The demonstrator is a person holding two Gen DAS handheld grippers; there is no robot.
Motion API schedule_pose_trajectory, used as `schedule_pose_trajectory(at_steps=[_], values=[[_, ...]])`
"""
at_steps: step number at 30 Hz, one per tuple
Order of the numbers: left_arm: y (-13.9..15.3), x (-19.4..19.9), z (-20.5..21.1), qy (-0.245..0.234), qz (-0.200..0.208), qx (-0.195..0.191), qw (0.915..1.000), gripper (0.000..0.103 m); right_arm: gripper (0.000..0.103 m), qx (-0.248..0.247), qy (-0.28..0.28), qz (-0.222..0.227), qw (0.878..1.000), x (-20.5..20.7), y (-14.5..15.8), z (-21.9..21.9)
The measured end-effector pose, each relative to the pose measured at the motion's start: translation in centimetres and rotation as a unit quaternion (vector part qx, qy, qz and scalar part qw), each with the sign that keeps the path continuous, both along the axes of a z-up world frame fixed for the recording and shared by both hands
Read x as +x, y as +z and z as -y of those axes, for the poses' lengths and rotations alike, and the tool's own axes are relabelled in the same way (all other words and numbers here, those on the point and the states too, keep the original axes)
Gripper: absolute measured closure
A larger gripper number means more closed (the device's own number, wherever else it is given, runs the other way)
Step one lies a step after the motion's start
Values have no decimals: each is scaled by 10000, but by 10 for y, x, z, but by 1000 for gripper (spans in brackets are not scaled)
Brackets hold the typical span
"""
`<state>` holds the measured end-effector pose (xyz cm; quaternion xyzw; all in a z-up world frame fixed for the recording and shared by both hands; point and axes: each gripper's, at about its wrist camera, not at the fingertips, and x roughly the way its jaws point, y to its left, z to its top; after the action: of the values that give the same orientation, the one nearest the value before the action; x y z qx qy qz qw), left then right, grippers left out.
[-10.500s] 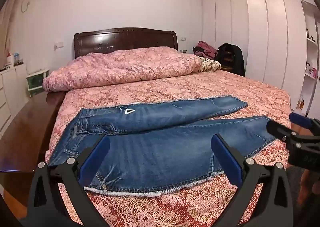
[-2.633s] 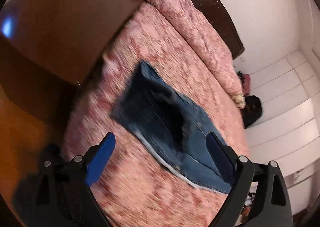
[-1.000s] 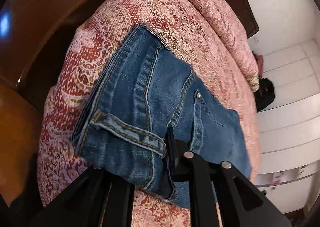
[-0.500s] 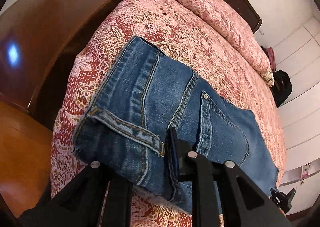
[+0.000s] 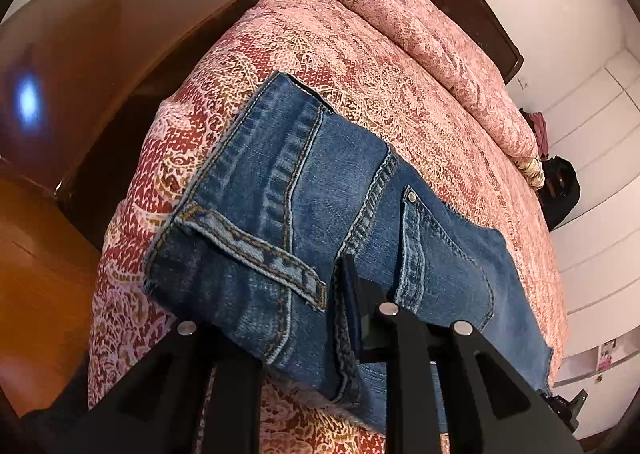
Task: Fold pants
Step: 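Open both tools to release the folded jeans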
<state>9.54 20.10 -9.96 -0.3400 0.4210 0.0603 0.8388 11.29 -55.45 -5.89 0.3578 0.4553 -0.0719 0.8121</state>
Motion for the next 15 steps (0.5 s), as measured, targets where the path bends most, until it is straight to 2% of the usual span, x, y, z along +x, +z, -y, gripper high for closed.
schedule_pose_trajectory(at_steps=[2, 5, 6, 7, 8, 9, 11, 13, 15], values=[[5, 0, 2, -47, -28, 36, 10000, 83, 97, -53, -138, -168, 9997, -4, 9, -2], [16, -6, 8, -166, -14, 232, 9996, 69, 96, 1, -500, -279, 9984, -19, 19, -3], [21, -11, 10, -175, 16, 392, 9991, 57, 96, 95, -530, -136, 9985, -25, 24, -8], [30, -21, 15, -96, 23, 810, 9967, 38, 96, 225, -457, 65, 9987, -36, 25, -19], [37, -28, 18, 31, 32, 1155, 9933, 30, 96, 472, -199, 407, 9979, -32, 31, -32], [45, -38, 21, 149, 117, 1464, 9890, 26, 96, 624, 67, 608, 9962, -24, 37, -44], [59, -53, 25, 329, 314, 1753, 9835, 26, 96, 979, 672, 927, 9886, -6, 41, -73], [75, -57, 37, 206, 674, 1694, 9830, 25, 96, 1396, 1242, 1093, 9763, 26, 41, -113], [86, -49, 57, -320, 1001, 1628, 9810, 19, 96, 1777, 1684, 1267, 9612, 59, 35, -150]])
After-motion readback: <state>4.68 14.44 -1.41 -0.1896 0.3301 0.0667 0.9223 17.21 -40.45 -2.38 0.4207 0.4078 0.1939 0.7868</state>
